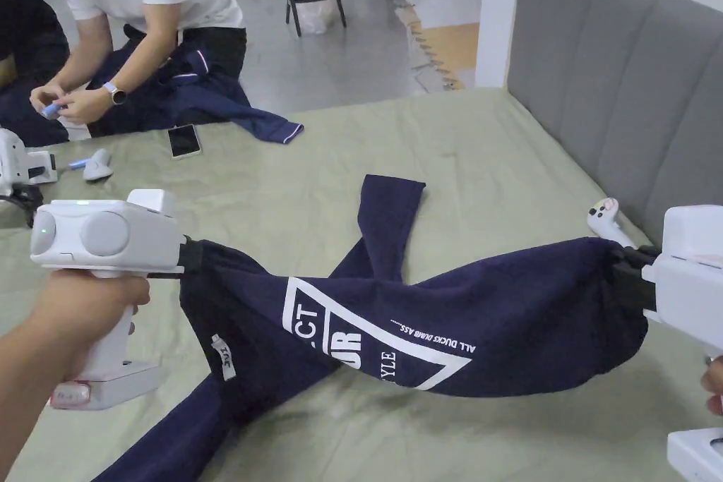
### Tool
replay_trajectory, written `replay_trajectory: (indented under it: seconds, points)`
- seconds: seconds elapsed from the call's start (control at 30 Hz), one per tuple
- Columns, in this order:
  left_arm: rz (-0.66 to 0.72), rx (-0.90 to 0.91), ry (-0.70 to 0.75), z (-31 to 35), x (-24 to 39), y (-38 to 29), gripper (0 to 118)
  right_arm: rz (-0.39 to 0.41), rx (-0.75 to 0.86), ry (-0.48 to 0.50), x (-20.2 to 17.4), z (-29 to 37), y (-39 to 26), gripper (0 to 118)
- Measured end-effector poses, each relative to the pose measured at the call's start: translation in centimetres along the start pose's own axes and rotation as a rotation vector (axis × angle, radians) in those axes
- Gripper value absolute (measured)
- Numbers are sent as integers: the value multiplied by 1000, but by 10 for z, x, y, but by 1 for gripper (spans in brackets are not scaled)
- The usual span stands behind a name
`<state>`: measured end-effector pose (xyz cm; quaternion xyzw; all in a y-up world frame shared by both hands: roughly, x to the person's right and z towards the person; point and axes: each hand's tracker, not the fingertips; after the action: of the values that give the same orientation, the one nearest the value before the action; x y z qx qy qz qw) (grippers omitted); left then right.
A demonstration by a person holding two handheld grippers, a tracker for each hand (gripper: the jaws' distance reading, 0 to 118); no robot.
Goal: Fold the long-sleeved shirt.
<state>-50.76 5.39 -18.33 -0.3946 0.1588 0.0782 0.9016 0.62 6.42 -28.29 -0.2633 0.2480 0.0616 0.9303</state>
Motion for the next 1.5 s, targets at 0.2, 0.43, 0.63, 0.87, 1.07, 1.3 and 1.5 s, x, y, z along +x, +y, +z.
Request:
replay_trajectory:
  seconds: [0.2, 0.43, 0.63, 0.87, 1.07, 1.3, 1.5]
  points:
    - [50, 249, 73, 107, -25, 41, 2, 48, 144, -7, -7, 23, 80, 2]
    - [60, 561, 153, 213, -42, 99, 2, 86, 338, -30, -14, 50, 191, 3]
    - [51, 729, 249, 278, -46, 158, 2, 99, 460, -57, -21, 72, 281, 2]
    - [94, 821, 315, 338, -52, 223, 2, 156, 544, -97, -42, 102, 381, 2]
    - [102, 896, 393, 382, -51, 269, 2, 193, 605, -159, -65, 117, 451, 2]
    - [94, 917, 458, 393, -53, 296, 2, 190, 631, -182, -87, 117, 491, 2]
    - [84, 909, 485, 379, -67, 329, 2, 194, 631, -202, -100, 90, 514, 2]
